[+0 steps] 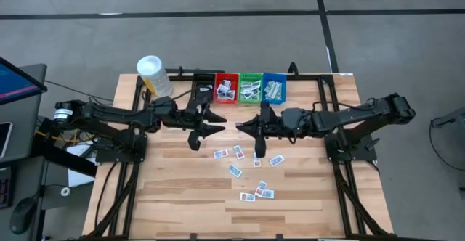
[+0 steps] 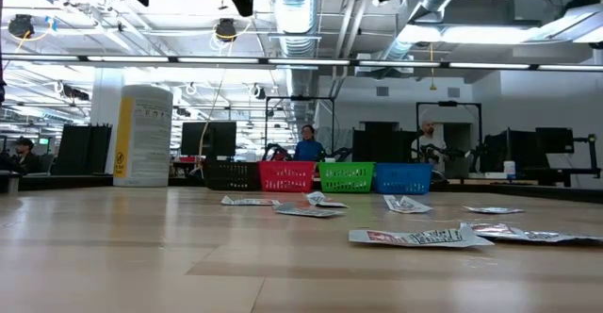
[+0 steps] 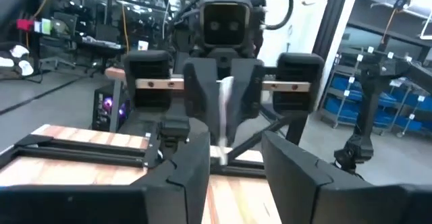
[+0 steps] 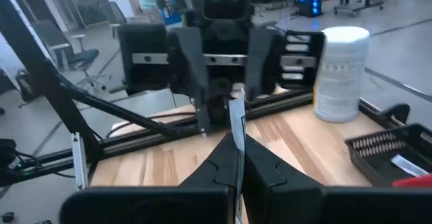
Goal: Pick & Place First Aid Supplies
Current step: Put the ointment pack into the black bin
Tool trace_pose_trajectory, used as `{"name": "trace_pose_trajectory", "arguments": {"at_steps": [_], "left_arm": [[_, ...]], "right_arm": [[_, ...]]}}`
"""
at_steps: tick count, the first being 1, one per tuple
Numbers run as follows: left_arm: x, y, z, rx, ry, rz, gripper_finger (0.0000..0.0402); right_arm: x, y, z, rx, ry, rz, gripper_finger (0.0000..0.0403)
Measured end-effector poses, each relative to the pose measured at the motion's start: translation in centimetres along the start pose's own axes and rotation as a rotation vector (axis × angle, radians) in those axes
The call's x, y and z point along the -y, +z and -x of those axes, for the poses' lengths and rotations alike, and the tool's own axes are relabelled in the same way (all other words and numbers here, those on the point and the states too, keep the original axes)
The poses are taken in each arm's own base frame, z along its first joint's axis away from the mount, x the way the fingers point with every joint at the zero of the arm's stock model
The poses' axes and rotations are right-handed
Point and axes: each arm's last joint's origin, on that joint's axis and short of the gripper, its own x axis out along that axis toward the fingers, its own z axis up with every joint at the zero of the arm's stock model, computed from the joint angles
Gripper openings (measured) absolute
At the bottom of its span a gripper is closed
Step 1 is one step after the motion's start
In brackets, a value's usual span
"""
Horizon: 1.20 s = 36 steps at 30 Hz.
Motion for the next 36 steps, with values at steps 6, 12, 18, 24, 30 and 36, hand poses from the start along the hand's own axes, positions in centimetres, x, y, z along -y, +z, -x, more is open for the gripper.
{"name": "trace_pose_trajectory", "arguments": {"at_steps": [6, 12, 18, 24, 30, 36], "left_arm": [[-0.6, -0.5, -1.6, 0.003, 0.008, 0.019, 0.0132], [-0.8, -0.3, -3.1, 0.007, -0.009, 0.030, 0.0132], [-0.8, 0.6, -4.0, 0.041, -0.014, 0.023, 0.0132], [-1.0, 0.0, -5.2, 0.021, -0.041, 0.055, 0.0132], [-1.1, -0.1, -5.5, 0.030, -0.058, 0.050, 0.0128], [-1.1, 0.1, -5.5, 0.044, -0.047, 0.012, 0.0114]], "right_arm": [[-0.1, 0.2, -0.2, 0.024, 0.025, 0.021, 0.0001], [-0.2, 0.1, -0.1, 0.021, 0.025, 0.025, 0.0001], [-0.2, 0.1, -0.2, 0.018, 0.024, 0.026, 0.0001], [-0.2, 0.1, -0.2, 0.018, 0.025, 0.026, 0.0001], [-0.1, 0.0, -0.2, 0.011, 0.024, 0.028, 0.0001], [-0.1, 0.0, -0.2, 0.015, 0.022, 0.027, 0.0001]]}}
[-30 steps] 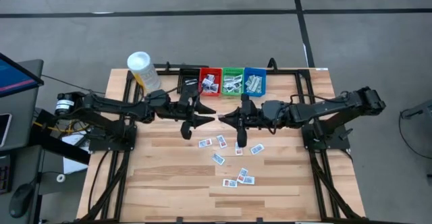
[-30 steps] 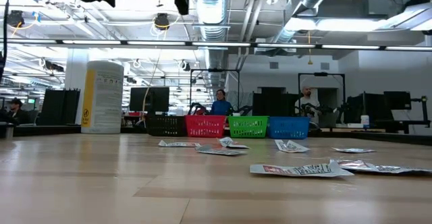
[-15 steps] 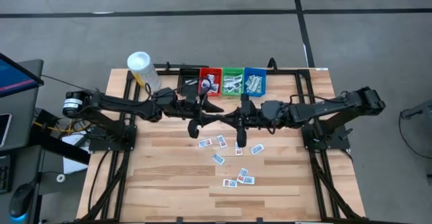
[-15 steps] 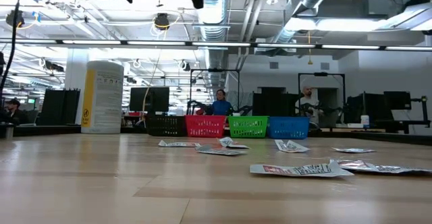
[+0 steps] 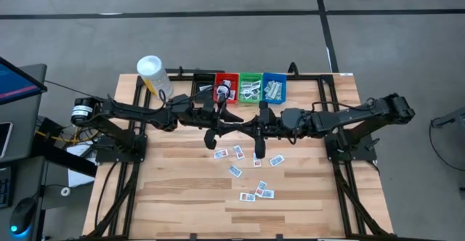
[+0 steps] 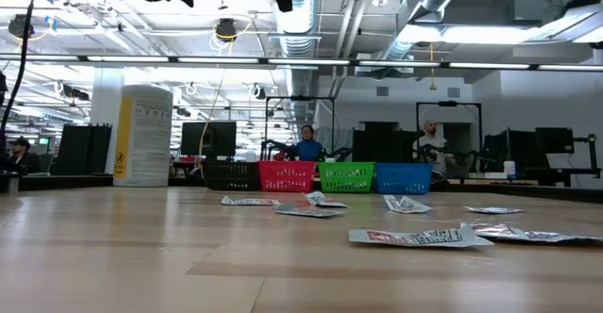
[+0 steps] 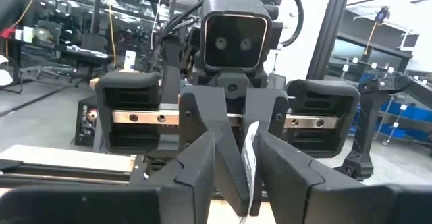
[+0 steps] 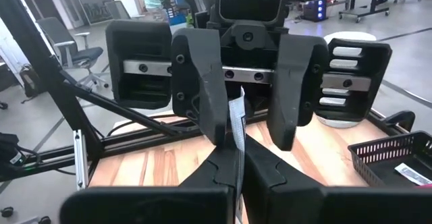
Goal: Pick & Place First Aid Supplies
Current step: Put the ointment pack into the black bin
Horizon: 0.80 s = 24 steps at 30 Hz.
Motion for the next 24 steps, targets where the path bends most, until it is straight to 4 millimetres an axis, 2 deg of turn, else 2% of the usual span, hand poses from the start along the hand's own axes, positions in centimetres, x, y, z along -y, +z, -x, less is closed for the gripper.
{"name": "trace_pose_trajectory", "arguments": {"at_steps": [5, 9, 13, 19, 24], "left_arm": [[0.02, 0.02, 0.01, 0.003, -0.001, -0.014, 0.0083], [0.03, 0.06, 0.02, 0.005, -0.002, -0.029, 0.0043], [0.03, 0.05, 0.02, 0.004, -0.001, -0.030, 0.0006], [-0.17, 0.07, 0.07, 0.004, 0.005, -0.031, 0.0006], [-0.32, 0.07, 0.11, 0.001, 0.011, -0.031, 0.0007]], "right_arm": [[0.01, -0.02, 0.00, -0.002, -0.001, 0.000, 0.0004], [0.03, -0.04, 0.00, -0.002, -0.008, 0.001, 0.0021], [0.05, -0.06, 0.00, -0.005, -0.013, 0.002, 0.0065], [0.24, -0.36, 0.03, -0.029, -0.062, 0.012, 0.0144], [0.33, -0.65, 0.04, -0.058, -0.072, 0.019, 0.0190]]}}
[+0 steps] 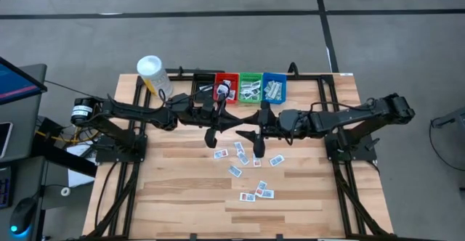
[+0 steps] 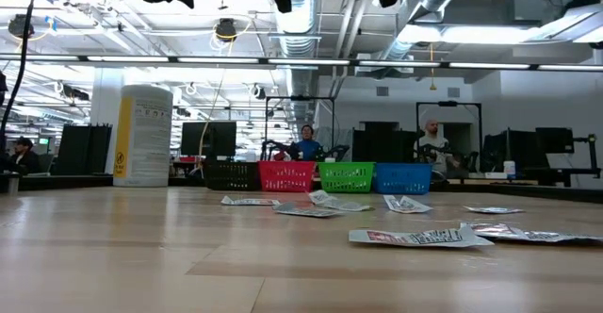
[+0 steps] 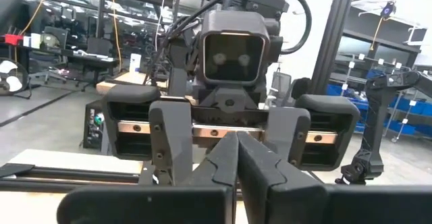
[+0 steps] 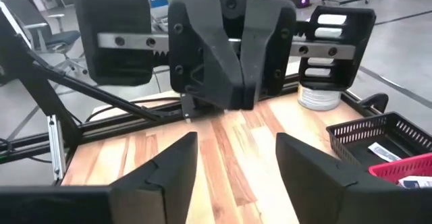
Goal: Pick & Place First Aid Supplies
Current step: Put the ointment pack into the black bin
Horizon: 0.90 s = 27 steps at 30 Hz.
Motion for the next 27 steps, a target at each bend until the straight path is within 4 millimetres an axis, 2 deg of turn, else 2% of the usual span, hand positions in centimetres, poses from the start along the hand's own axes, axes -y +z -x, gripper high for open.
{"name": "trace_pose_trajectory", "arguments": {"at_steps": [8, 14, 20, 27], "left_arm": [[-0.6, -0.2, 0.2, -0.031, 0.024, 0.005, 0.0006], [-2.1, -2.4, 1.1, -0.196, 0.093, 0.048, 0.0011], [-2.9, -6.2, 3.5, -0.349, 0.192, 0.125, 0.0006], [-2.8, -10.5, 6.8, -0.468, 0.332, 0.265, 0.0014]], "right_arm": [[0.1, -0.2, 0.0, -0.024, -0.006, 0.009, 0.0211], [0.6, -1.9, -0.1, -0.184, -0.051, 0.044, 0.0201], [1.5, -5.3, -2.3, -0.378, -0.139, 0.018, 0.0187], [2.1, -11.6, -5.6, -0.664, -0.188, 0.053, 0.0172]]}}
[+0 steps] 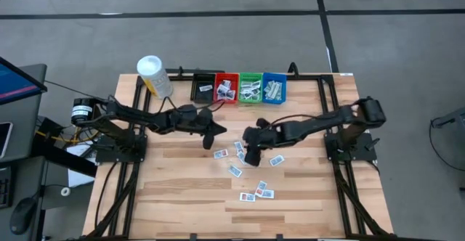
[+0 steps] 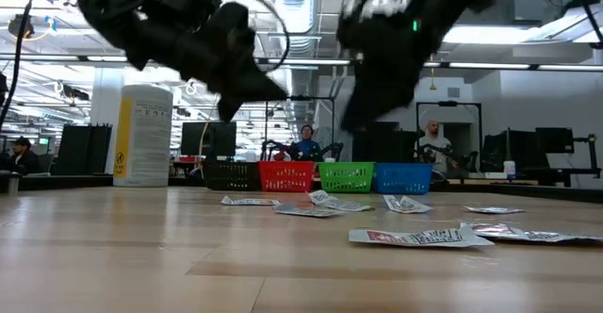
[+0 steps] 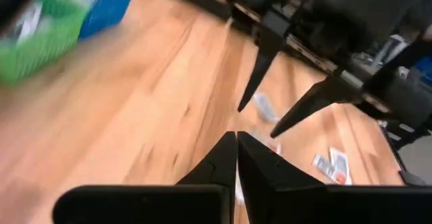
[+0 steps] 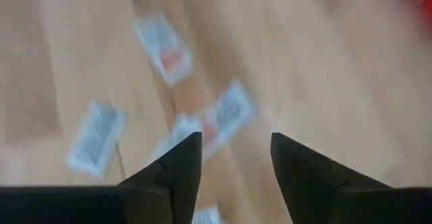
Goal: Pick & Place First Aid Supplies
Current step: Put the ointment pack into the black bin
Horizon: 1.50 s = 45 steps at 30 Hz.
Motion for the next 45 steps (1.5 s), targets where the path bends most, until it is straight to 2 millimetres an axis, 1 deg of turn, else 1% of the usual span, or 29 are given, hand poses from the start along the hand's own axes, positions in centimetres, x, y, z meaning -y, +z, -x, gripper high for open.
{"name": "trace_pose_trajectory", "arguments": {"at_steps": [4, 7, 12, 17, 21, 26, 28, 31, 36, 40, 45], "left_arm": [[-0.5, -1.3, 0.3, -0.031, 0.027, 0.077, 0.0012], [-0.4, -1.6, 0.4, -0.037, 0.022, 0.086, 0.0010], [-0.1, -1.6, 0.4, -0.026, 0.012, 0.080, 0.0012], [-0.1, -1.5, 0.4, -0.015, 0.014, 0.079, 0.0010], [-0.1, -1.4, 0.4, -0.006, 0.014, 0.077, 0.0008], [-0.1, -1.3, 0.4, 0.000, 0.011, 0.077, 0.0008], [-0.1, -1.3, 0.4, 0.001, 0.011, 0.077, 0.0008], [0.0, -1.3, 0.4, 0.007, 0.008, 0.076, 0.0008], [0.0, -1.2, 0.4, 0.012, 0.006, 0.076, 0.0008], [0.0, -1.2, 0.4, 0.014, 0.005, 0.077, 0.0008], [0.0, -1.2, 0.4, 0.014, 0.005, 0.076, 0.0008]], "right_arm": [[0.0, -1.9, -2.3, -0.172, 0.017, -0.046, 0.0162], [0.0, -2.6, -2.7, -0.256, 0.036, -0.095, 0.0154], [-0.2, -2.9, -1.8, -0.296, 0.041, -0.150, 0.0142], [-0.5, -3.3, -0.7, -0.336, 0.024, -0.162, 0.0137], [-0.9, -3.4, -0.6, -0.329, 0.035, -0.152, 0.0138], [-0.9, -3.6, -1.2, -0.331, 0.028, -0.152, 0.0143], [-0.9, -3.6, -2.0, -0.317, 0.033, -0.162, 0.0144], [-0.7, -4.6, -3.3, -0.352, 0.011, -0.161, 0.0146], [-0.9, -5.9, -5.3, -0.400, -0.013, -0.163, 0.0142], [-1.3, -6.5, -5.7, -0.427, -0.017, -0.148, 0.0122], [-1.4, -6.4, -5.2, -0.417, -0.015, -0.141, 0.0067]]}}
